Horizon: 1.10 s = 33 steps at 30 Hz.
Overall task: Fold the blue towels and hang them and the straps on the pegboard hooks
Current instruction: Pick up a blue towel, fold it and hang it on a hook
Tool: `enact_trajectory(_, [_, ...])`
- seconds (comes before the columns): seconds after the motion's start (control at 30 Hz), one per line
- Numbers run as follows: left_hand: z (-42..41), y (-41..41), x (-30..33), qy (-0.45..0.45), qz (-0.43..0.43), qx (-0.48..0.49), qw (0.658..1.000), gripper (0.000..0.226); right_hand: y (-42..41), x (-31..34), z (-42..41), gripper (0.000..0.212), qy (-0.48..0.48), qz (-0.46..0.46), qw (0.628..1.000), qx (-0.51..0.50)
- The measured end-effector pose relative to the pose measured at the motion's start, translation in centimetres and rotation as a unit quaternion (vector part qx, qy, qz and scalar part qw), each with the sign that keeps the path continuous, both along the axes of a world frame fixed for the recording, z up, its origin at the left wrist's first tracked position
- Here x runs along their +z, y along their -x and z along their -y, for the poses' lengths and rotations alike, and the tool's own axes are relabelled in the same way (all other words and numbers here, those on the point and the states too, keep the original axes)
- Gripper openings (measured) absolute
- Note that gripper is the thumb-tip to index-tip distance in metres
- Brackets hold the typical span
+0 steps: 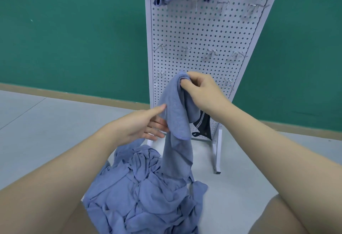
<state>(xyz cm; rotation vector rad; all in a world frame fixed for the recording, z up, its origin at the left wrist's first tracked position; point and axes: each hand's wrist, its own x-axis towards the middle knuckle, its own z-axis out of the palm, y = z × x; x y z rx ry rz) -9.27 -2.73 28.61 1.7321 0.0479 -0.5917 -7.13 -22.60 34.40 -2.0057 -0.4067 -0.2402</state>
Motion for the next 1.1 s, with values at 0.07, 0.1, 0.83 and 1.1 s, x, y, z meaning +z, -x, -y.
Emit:
enact_trajectory(0.07, [-0.1, -0.1, -0.2, 0.008, -0.038, -0.011, 0.999, 0.073, 0.1, -0.3, -0.1, 0.024, -0.001, 0.004, 1.0, 0.004])
enact_trajectory(0.1, [-0.1, 0.0, -0.3, 0.011, -0.054, -0.016, 0.998, 0.072, 0.1, -0.4, 0.0, 0.024, -0.002, 0.005, 1.0, 0.002])
enact_trajectory(0.83, [0.8, 1.2, 3.5, 0.27, 0.144, 0.164, 0.938, 0.051, 1.9, -2.9, 3.3, 0.04, 0.264, -0.184, 0.937, 0.139])
enact_trajectory(1.1, [2.8, 3.3, 4.9, 0.314, 0.132, 0.095, 0.935, 0.035, 2.7, -1.9, 2.9, 0.032, 0.069, -0.215, 0.966, 0.123])
